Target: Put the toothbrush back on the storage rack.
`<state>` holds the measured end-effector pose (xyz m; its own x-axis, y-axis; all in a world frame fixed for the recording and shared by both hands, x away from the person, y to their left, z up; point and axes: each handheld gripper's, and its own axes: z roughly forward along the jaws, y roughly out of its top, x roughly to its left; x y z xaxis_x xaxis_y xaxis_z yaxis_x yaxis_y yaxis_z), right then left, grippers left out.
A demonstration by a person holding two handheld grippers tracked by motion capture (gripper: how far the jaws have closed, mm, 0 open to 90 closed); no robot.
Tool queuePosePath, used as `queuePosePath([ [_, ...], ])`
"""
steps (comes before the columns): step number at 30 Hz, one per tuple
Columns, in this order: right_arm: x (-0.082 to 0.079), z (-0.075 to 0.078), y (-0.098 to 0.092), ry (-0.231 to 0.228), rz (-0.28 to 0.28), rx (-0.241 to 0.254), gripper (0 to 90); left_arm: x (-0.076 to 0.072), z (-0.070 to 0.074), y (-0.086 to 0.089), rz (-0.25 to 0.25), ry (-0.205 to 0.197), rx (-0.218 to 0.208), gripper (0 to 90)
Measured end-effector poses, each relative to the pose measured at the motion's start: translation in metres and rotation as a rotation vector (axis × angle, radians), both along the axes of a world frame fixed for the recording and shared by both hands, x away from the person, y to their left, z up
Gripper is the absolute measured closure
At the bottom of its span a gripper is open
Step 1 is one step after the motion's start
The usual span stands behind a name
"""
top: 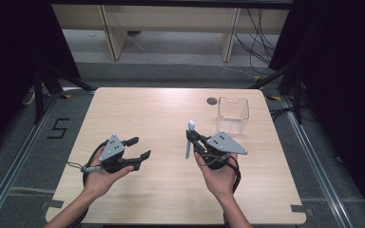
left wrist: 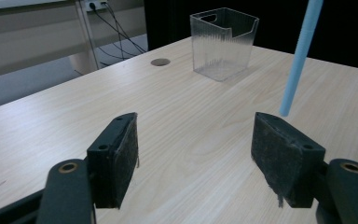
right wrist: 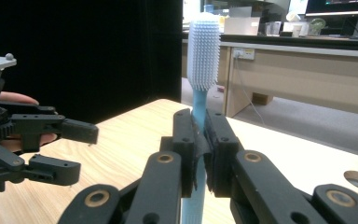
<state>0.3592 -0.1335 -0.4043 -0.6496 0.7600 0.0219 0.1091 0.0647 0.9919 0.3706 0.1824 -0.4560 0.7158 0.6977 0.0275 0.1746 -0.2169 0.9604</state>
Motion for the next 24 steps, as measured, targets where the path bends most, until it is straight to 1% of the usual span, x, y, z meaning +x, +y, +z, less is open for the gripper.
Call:
queuePosePath([
  [1, 0.0, 0.0, 0.0, 0.0, 0.0, 0.0, 84.4, 0.0, 0.0, 0.0, 0.0, 0.0, 0.0, 31.1],
  [2, -0.001, 0.0, -0.001, 0.009, -0.009, -0.004, 84.4, -0.001, -0.004, 0.004, 0.005, 0.003, -0.014, 31.1],
  [3, -0.001, 0.0, -0.001, 0.009, -0.009, -0.004, 84.4, -0.001, -0.004, 0.004, 0.005, 0.003, -0.014, 31.1],
  [4, 0.0, 0.0, -0.002, -0.008, -0.011, -0.008, 84.4, -0.002, -0.007, 0.007, 0.01, 0.007, -0.011, 31.1],
  [5, 0.001, 0.0, -0.002, -0.009, -0.005, -0.003, 84.4, -0.004, -0.01, 0.011, 0.026, 0.022, -0.006, 31.1],
  [6, 0.001, 0.0, -0.002, -0.009, -0.005, -0.003, 84.4, -0.004, -0.01, 0.011, 0.026, 0.022, -0.006, 31.1],
  [7, 0.001, 0.001, -0.003, -0.019, -0.018, -0.016, 84.4, -0.004, -0.012, 0.013, 0.028, 0.032, -0.009, 31.1],
  [8, 0.0, 0.001, -0.003, -0.006, -0.019, -0.014, 84.4, -0.005, -0.015, 0.014, 0.03, 0.042, -0.018, 31.1],
  [9, -0.001, 0.001, -0.003, 0.023, -0.019, -0.001, 84.4, -0.006, -0.019, 0.016, 0.031, 0.045, -0.026, 31.1],
  [10, 0.0, 0.001, -0.005, -0.005, -0.028, -0.017, 84.4, -0.007, -0.021, 0.017, 0.038, 0.053, -0.023, 31.1],
  [12, 0.0, 0.001, -0.005, 0.002, -0.026, -0.014, 84.4, -0.008, -0.023, 0.018, 0.04, 0.057, -0.023, 31.0],
  [13, 0.0, 0.002, -0.005, 0.007, -0.021, -0.009, 84.4, -0.008, -0.026, 0.019, 0.037, 0.055, -0.034, 31.0],
  [14, 0.001, 0.001, -0.005, -0.001, -0.022, -0.004, 84.4, -0.009, -0.027, 0.02, 0.049, 0.064, -0.025, 31.1],
  [15, 0.001, 0.002, -0.007, -0.014, -0.036, -0.019, 84.4, -0.01, -0.029, 0.021, 0.049, 0.065, -0.029, 31.0],
  [16, 0.001, 0.002, -0.007, -0.001, -0.028, -0.007, 84.4, -0.01, -0.033, 0.022, 0.05, 0.063, -0.044, 30.9],
  [17, 0.0, 0.003, -0.008, 0.016, -0.034, -0.009, 84.4, -0.011, -0.034, 0.024, 0.062, 0.068, -0.03, 30.9],
  [18, 0.001, 0.003, -0.009, -0.008, -0.036, -0.021, 84.4, -0.011, -0.036, 0.025, 0.061, 0.06, -0.042, 30.9],
  [19, 0.001, 0.003, -0.009, -0.008, -0.036, -0.021, 84.4, -0.011, -0.036, 0.025, 0.061, 0.06, -0.042, 30.9],
  [20, 0.0, 0.003, -0.009, 0.014, -0.042, -0.007, 84.4, -0.011, -0.038, 0.026, 0.065, 0.059, -0.043, 30.9],
  [21, 0.001, 0.003, -0.01, 0.005, -0.037, -0.012, 84.4, -0.012, -0.039, 0.027, 0.073, 0.061, -0.04, 30.9],
  [22, 0.001, 0.004, -0.011, 0.006, -0.047, -0.022, 84.4, -0.012, -0.04, 0.028, 0.074, 0.058, -0.04, 30.9],
  [23, 0.001, 0.004, -0.012, -0.008, -0.048, -0.028, 84.4, -0.012, -0.042, 0.028, 0.071, 0.052, -0.052, 30.8],
  [24, 0.002, 0.003, -0.012, 0.0, -0.049, 0.002, 84.4, -0.012, -0.044, 0.029, 0.075, 0.048, -0.056, 30.7],
])
